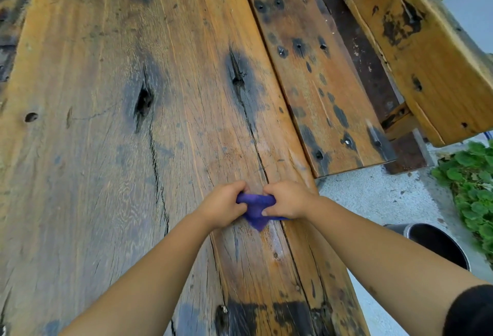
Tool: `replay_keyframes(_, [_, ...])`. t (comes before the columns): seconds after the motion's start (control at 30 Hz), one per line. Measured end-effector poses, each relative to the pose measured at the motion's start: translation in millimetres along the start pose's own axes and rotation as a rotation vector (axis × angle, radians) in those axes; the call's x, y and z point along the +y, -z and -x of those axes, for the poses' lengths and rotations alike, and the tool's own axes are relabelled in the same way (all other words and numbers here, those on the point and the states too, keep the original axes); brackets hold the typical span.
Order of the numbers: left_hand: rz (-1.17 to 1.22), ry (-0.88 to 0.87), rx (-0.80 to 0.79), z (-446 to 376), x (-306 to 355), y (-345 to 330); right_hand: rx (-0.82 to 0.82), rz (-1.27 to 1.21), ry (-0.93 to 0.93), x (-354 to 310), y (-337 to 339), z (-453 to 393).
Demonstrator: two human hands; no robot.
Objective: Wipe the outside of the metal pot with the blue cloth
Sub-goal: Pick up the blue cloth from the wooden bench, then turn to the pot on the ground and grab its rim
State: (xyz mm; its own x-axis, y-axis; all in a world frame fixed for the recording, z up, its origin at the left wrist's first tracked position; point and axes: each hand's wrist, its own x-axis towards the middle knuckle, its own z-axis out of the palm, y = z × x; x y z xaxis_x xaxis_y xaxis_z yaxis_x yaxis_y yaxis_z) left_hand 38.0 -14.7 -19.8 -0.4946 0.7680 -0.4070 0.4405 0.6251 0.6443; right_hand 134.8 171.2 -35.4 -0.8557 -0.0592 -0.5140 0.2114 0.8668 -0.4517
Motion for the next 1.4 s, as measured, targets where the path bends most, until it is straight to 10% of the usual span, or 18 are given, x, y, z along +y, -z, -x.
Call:
replay_keyframes(0.4, [0.021,-0.312,-0.032,14.5,150.5,-6.9,0.37,-0.572,-0.262,9.8,7.0,183.2])
replay_keyframes(0.73, [-0.137,-0.597,-0.171,50.0,329.8,-150.6,1.063,-1.472,-0.675,56.9,-47.8,371.9])
replay_keyframes(1.0, [-0.371,-0.704,-0.127,91.2,432.1,-276.5,1.288,-2.478,-0.361,112.9,-83.2,470.9])
replay_keyframes(1.2, [-0.552,-0.873,-0.023,96.9,497.7,-347.1,1.378,-2.603,-0.034,174.0,-102.1,548.2])
replay_keyframes(1.4, [-0.57,-0.89,-0.506,86.5,532.5,-408.9,1.529,-2.423,-0.469,236.6,-131.8,604.7])
